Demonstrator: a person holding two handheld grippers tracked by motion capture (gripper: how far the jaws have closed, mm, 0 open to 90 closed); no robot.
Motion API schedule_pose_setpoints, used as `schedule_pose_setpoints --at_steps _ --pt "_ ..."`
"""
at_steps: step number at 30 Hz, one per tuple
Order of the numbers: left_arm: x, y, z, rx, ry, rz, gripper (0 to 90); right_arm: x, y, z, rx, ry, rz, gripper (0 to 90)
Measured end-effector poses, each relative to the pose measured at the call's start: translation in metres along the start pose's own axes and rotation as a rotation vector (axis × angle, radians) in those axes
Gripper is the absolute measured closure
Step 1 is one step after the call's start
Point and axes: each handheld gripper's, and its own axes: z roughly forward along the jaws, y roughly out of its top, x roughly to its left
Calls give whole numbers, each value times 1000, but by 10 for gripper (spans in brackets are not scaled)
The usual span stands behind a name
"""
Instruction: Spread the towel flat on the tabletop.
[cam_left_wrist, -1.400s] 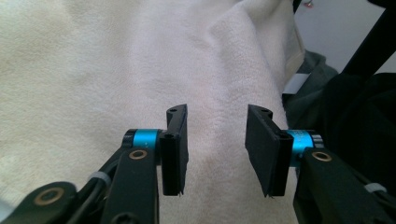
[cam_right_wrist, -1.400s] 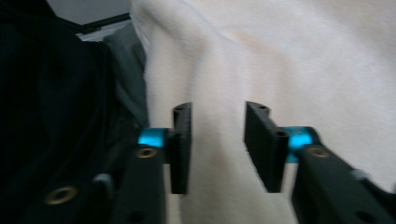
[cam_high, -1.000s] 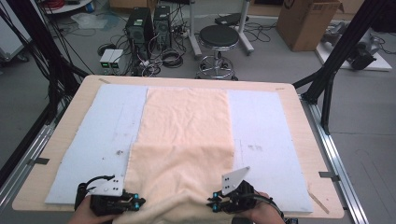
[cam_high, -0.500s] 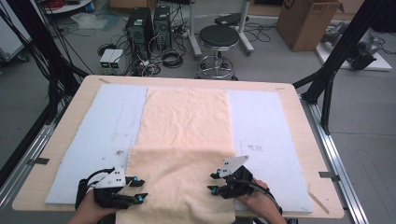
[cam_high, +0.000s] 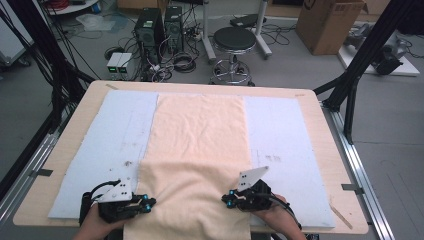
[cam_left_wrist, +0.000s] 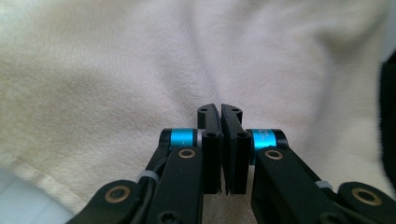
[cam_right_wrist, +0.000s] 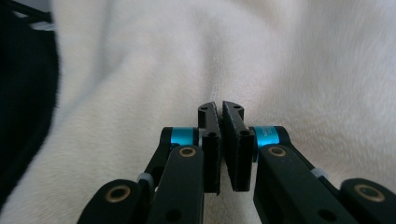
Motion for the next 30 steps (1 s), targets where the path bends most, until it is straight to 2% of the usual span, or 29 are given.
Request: schedule_pose_setpoints --at_steps 3,4,6,8,10,12,13,14,16,18,21,23,25,28,30 --pt "-9 -3 -9 -10 -53 -1 862 11 1 -8 -26 47 -1 833" --pt "-11 -3 -11 -21 -64 -3 847 13 1 -10 -34 53 -13 790" --pt "-13 -3 -14 -53 -54 -5 723 15 1 -14 -41 68 -7 728" --pt "-10 -1 -13 -61 -29 -9 588 13 0 -18 -52 38 4 681" --pt "-6 2 -9 -56 -15 -4 534 9 0 -16 -38 19 10 625" --pt "-3 2 -2 -12 4 4 506 5 0 -11 -6 13 9 607" --pt "-1 1 1 17 4 13 506 4 -1 -9 12 16 13 606" --pt "-1 -1 4 33 2 1 512 3 -3 -6 25 17 9 606" --pt "-1 -4 4 43 -4 6 543 4 -7 -4 42 15 3 622" --pt "-2 -5 3 42 -18 3 659 5 -13 -3 49 11 2 659" --pt "-4 -5 0 27 -29 14 839 5 -17 -5 34 20 22 783" --pt "-8 -5 -3 11 -17 26 885 7 -16 -5 42 21 6 805" --pt "-10 -6 -8 -4 -25 26 893 10 -15 -6 44 34 -2 810" --pt "-14 -9 -13 -8 -60 13 890 15 -15 -7 40 62 -14 771" --pt "-15 -10 -16 -24 -55 7 804 16 -15 -9 42 68 -7 739"
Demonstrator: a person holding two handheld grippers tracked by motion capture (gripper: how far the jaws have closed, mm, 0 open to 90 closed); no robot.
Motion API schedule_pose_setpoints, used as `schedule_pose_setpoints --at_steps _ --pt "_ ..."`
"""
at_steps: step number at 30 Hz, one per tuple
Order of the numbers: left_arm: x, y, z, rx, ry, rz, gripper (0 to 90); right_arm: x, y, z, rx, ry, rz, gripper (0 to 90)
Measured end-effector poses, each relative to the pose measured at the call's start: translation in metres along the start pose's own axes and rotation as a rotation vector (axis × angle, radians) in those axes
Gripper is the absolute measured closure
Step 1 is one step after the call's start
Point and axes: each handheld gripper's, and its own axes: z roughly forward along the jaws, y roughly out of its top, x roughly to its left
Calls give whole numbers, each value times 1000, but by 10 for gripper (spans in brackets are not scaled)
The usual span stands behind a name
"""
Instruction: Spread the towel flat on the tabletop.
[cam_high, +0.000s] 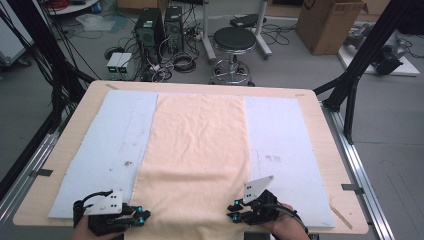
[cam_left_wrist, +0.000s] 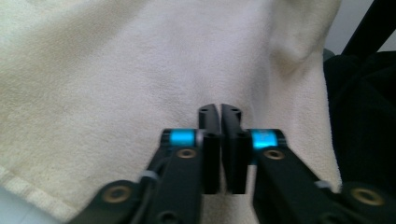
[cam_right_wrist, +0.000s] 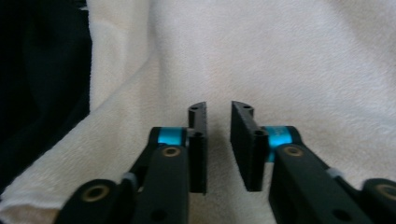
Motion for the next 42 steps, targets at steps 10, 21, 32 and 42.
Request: schedule_pose_setpoints --at_steps 10,21,32,42 --pt "20 2 7 13 118 -70 691 -4 -3 4 3 -21 17 735" --pt "18 -2 14 50 106 1 728 -17 -1 3 -13 -150 46 719" --pt "8 -4 3 36 54 12 862 -11 -4 -4 -29 -93 55 856" --pt "11 -8 2 62 120 -19 629 7 -12 -6 -2 -61 4 721"
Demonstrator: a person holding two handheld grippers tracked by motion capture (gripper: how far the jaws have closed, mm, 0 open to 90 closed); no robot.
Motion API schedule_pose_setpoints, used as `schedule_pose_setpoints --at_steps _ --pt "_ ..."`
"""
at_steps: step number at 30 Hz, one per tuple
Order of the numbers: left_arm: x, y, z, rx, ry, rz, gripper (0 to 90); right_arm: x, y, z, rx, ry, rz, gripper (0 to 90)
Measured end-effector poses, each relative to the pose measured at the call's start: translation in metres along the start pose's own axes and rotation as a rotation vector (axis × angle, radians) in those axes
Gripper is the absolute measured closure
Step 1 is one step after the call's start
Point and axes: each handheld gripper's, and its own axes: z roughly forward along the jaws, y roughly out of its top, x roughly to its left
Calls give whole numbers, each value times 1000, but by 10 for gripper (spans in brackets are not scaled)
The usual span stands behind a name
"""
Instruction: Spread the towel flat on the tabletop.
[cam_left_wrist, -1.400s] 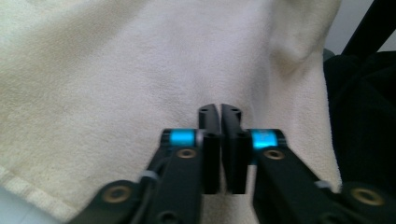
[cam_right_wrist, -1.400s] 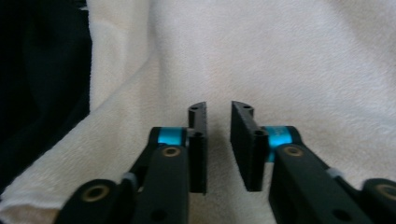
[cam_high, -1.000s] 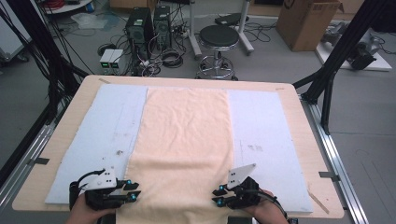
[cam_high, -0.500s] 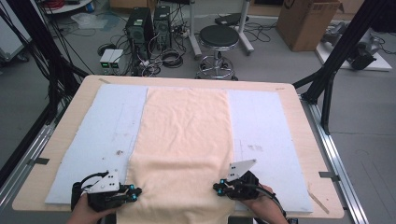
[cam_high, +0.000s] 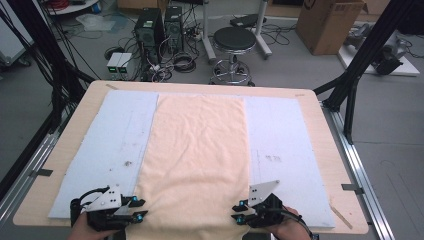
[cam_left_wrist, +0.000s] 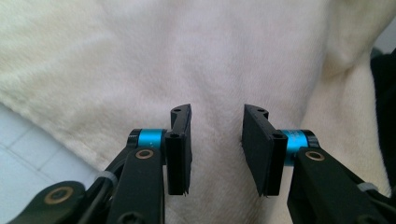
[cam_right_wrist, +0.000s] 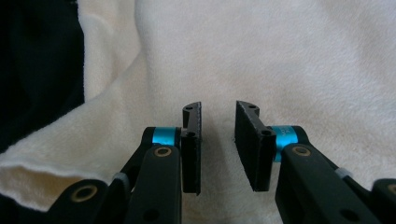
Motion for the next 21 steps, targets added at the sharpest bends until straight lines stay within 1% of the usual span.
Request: schedule_pose_setpoints --at_steps 1,3,5,6,7,9,10,11,12,13,14,16,18,19,20,21 --pt "0 -1 0 -8 0 -3 630 1 0 -1 16 -11 -6 720" --pt "1 -1 -2 -4 -2 -7 631 4 -3 -4 26 -19 -16 718" --pt "1 -2 -2 -5 0 -7 624 4 -4 -7 31 -7 1 719" --pt "1 -1 -3 -7 8 -11 616 4 -5 -8 31 -8 1 713" --pt "2 0 -4 -24 16 -21 592 3 -5 -10 17 -21 2 712" --pt "4 2 -8 -65 24 -30 579 -1 -6 -15 -28 -24 36 713" --pt "5 3 -8 -84 33 -43 573 -3 -5 -15 -34 -29 42 712" --pt "6 4 -8 -87 39 -43 571 -5 -4 -14 -29 -33 42 708" --pt "8 5 -6 -85 47 -41 571 -7 -3 -12 -15 -52 35 692" --pt "10 6 -4 -80 56 -44 568 -9 -2 -10 -7 -66 43 686" --pt "11 6 -3 -73 59 -49 562 -13 -2 -8 -5 -63 56 684" --pt "11 6 -1 -48 68 -42 563 -15 -4 -6 -1 -53 66 682" --pt "9 2 0 -18 52 -25 585 -14 -8 -9 -3 -58 55 684" --pt "8 -2 0 -10 55 -15 591 -12 -9 -11 1 -60 55 683" --pt "8 -3 -2 -17 50 -20 589 -12 -11 -13 -1 -57 57 682" --pt "9 -3 -3 -17 43 -37 588 -11 -13 -15 -3 -51 67 681"
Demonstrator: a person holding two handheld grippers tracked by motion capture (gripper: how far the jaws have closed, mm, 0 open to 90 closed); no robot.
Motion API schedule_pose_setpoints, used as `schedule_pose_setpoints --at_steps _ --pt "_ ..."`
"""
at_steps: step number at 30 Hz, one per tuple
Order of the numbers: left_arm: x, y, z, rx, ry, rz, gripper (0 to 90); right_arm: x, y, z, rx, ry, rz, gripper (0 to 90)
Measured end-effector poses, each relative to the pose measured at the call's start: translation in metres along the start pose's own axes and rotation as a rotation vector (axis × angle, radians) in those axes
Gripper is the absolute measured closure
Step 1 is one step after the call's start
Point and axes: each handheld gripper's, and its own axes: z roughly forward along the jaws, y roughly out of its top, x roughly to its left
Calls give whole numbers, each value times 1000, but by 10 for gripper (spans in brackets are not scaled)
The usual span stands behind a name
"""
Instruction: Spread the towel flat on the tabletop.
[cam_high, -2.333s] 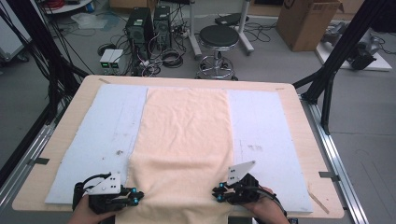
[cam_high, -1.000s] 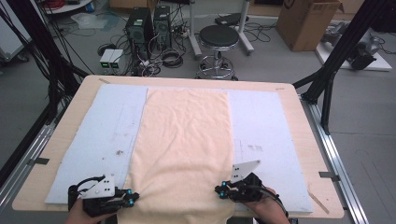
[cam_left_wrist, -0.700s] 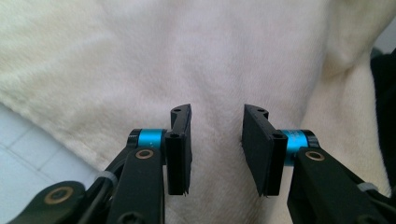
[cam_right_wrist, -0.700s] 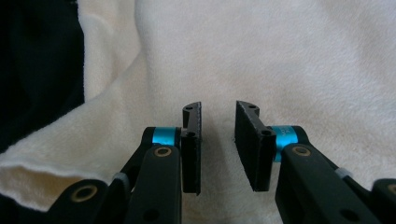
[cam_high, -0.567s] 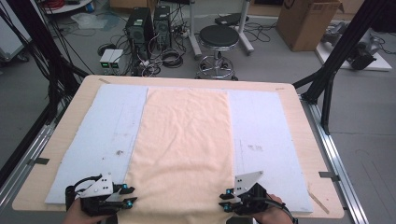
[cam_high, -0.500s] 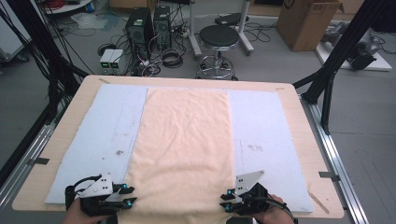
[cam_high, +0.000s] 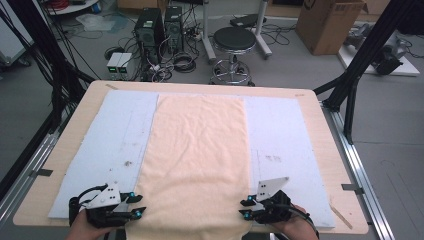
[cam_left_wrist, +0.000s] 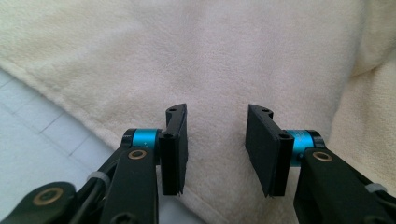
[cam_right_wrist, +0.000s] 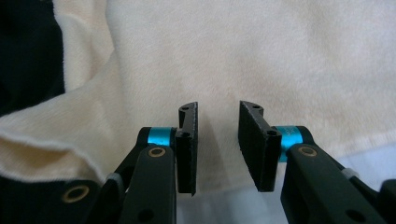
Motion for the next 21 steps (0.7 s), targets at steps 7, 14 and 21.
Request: schedule_pose_setpoints --at_steps 7,14,21 --pt "6 9 -3 -68 26 -41 522 -8 8 -4 -65 -18 28 616" --pt "17 25 0 -131 72 -75 439 -23 25 -7 -149 -83 61 503" --pt "35 37 3 -149 82 -143 402 -47 29 -10 -192 -156 163 383"
